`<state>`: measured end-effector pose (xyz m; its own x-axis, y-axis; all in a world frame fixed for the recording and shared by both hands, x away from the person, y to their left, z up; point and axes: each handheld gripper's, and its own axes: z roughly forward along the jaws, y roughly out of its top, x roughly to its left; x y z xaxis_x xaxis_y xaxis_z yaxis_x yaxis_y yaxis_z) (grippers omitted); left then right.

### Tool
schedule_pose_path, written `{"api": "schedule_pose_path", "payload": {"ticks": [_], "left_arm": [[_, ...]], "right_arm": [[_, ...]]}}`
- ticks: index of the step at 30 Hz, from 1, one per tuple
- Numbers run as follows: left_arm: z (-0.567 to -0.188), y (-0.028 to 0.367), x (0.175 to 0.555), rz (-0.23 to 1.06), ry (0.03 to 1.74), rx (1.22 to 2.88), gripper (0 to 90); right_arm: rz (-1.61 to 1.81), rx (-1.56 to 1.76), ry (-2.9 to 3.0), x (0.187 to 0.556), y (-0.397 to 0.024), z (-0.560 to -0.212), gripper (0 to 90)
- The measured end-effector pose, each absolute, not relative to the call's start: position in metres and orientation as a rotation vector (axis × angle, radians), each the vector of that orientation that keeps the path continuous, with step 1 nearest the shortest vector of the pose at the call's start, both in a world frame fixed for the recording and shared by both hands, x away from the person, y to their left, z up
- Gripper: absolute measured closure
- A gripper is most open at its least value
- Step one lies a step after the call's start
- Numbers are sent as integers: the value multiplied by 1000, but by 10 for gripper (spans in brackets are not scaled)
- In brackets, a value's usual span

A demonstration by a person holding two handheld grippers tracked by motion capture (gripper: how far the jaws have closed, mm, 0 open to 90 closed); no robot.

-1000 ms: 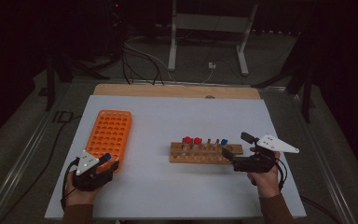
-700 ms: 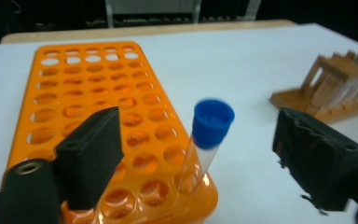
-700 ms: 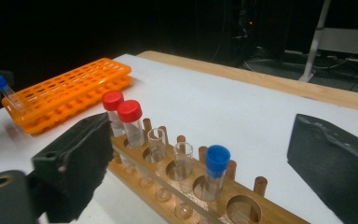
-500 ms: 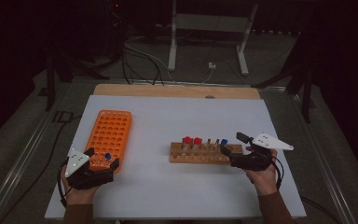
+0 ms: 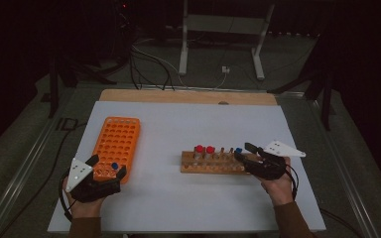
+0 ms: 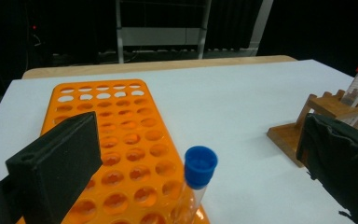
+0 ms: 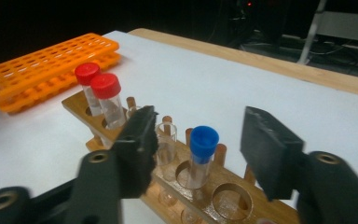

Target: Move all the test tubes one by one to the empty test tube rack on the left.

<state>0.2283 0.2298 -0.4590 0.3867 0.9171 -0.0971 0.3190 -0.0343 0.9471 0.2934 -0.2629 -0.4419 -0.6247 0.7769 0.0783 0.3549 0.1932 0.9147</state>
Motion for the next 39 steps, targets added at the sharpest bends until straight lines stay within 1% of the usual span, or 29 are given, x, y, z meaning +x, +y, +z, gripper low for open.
{"api": "schedule_pose_path", "payload": {"ticks": [2, 3, 4, 7, 15, 30, 34, 39], "left_arm": [[-459, 228, 228, 707, 1127, 1576, 5], [-459, 228, 228, 708, 1126, 1573, 5], [-459, 227, 228, 712, 1125, 1572, 5], [-458, 226, 227, 722, 1124, 1568, 6], [-456, 223, 224, 758, 1112, 1562, 6], [-453, 215, 221, 767, 1082, 1572, 7], [-452, 214, 220, 772, 1076, 1577, 6], [-450, 211, 220, 775, 1063, 1584, 7]], "right_arm": [[1398, 1059, 2082, 295, -263, -444, 518], [1397, 1056, 2095, 297, -263, -446, 568], [1397, 1056, 2095, 297, -263, -446, 568], [1383, 1058, 2112, 299, -263, -450, 629], [1342, 1067, 2145, 303, -255, -458, 732], [1317, 1099, 2138, 305, -246, -465, 767], [1337, 1097, 2111, 303, -250, -461, 768], [1383, 1090, 2057, 298, -256, -446, 769]]}}
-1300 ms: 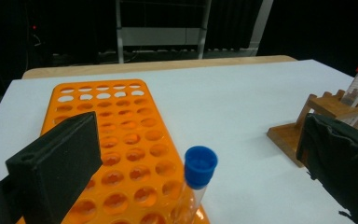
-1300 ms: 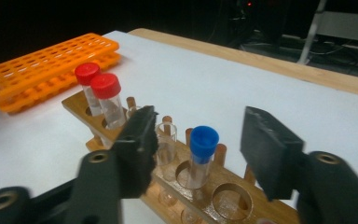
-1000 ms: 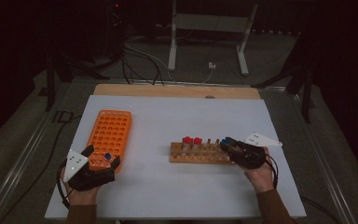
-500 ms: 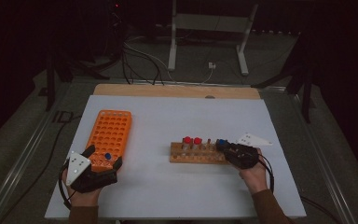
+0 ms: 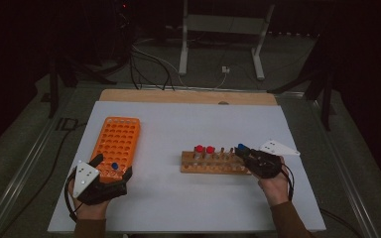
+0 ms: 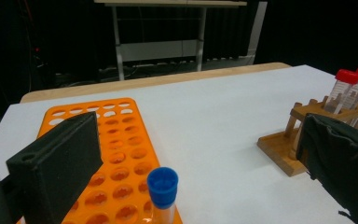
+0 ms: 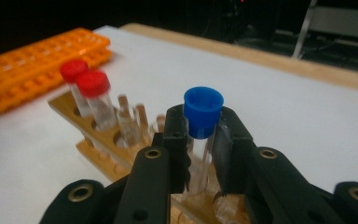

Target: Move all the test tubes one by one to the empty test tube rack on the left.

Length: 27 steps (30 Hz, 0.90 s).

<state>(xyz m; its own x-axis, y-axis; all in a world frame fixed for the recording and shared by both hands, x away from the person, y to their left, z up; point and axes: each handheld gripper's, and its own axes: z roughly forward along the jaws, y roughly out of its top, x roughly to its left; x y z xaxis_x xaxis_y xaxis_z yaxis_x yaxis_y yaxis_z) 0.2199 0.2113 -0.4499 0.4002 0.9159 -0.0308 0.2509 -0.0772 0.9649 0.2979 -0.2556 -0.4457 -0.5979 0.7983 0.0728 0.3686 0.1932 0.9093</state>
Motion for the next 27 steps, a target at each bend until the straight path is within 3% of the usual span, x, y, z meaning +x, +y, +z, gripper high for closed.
{"api": "schedule_pose_path", "payload": {"ticks": [13, 27], "left_arm": [[-433, 184, 214, 762, 965, 1605, 10], [-426, 131, 223, 591, 827, 1702, 21]], "right_arm": [[1523, 1014, 1965, 277, -262, -404, 769], [1577, 878, 2144, 264, -213, -411, 767]]}}
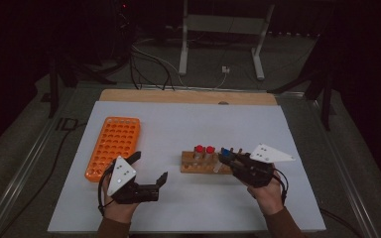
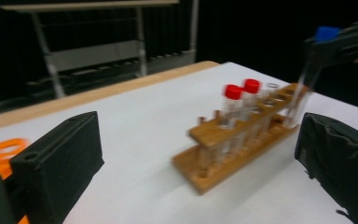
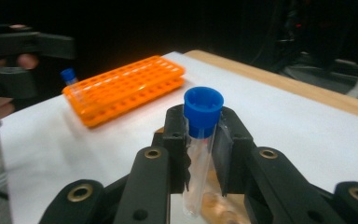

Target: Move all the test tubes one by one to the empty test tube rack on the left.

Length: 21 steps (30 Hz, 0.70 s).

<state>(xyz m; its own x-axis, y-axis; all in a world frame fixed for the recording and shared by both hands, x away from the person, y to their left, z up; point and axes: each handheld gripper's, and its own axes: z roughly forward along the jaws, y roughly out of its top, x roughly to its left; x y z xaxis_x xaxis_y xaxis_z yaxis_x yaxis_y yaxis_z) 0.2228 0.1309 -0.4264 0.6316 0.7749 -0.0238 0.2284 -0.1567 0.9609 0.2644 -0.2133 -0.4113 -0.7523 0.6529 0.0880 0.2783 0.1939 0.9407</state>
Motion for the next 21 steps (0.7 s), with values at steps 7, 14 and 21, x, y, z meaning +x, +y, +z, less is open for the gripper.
{"api": "schedule_pose_path", "payload": {"ticks": [7, 14, 21], "left_arm": [[-434, 101, 229, 454, 753, 1759, 53], [-448, 74, 229, 346, 670, 1821, 132], [-452, 61, 226, 299, 596, 1855, 367]], "right_arm": [[1607, 828, 2204, 256, -195, -414, 767], [1642, 777, 2255, 247, -179, -416, 767], [1640, 756, 2312, 244, -167, -423, 767]]}}
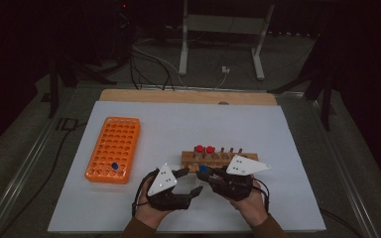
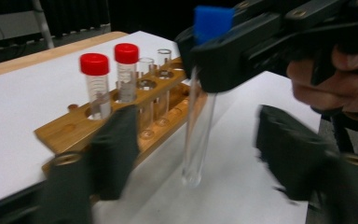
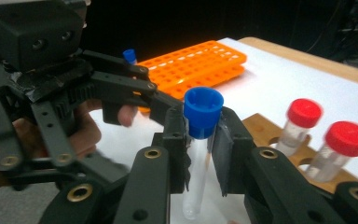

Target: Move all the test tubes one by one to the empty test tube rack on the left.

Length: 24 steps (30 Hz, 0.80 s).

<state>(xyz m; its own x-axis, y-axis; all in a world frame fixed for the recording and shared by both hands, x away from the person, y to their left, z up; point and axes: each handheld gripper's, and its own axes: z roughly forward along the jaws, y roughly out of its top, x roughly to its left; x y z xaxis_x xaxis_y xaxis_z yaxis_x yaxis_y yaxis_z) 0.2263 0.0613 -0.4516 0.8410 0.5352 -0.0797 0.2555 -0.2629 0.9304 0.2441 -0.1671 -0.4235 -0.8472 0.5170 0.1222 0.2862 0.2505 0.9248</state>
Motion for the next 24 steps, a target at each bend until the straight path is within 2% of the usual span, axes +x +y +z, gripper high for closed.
{"api": "schedule_pose_path", "payload": {"ticks": [5, 11, 16, 22, 23, 24], "left_arm": [[-455, 56, 227, 290, 593, 1874, 579], [-457, 57, 228, 283, 596, 1884, 756], [-456, 58, 229, 288, 590, 1888, 770], [-455, 65, 231, 316, 628, 1871, 770], [-454, 67, 231, 324, 634, 1868, 771], [-453, 69, 232, 330, 640, 1864, 771]], "right_arm": [[1645, 748, 2334, 243, -163, -426, 767], [1650, 739, 2353, 242, -160, -429, 767], [1659, 733, 2356, 242, -160, -429, 749], [1781, 724, 2317, 245, -171, -424, 460], [1779, 747, 2287, 247, -176, -421, 378], [1779, 747, 2287, 247, -176, -421, 378]]}}
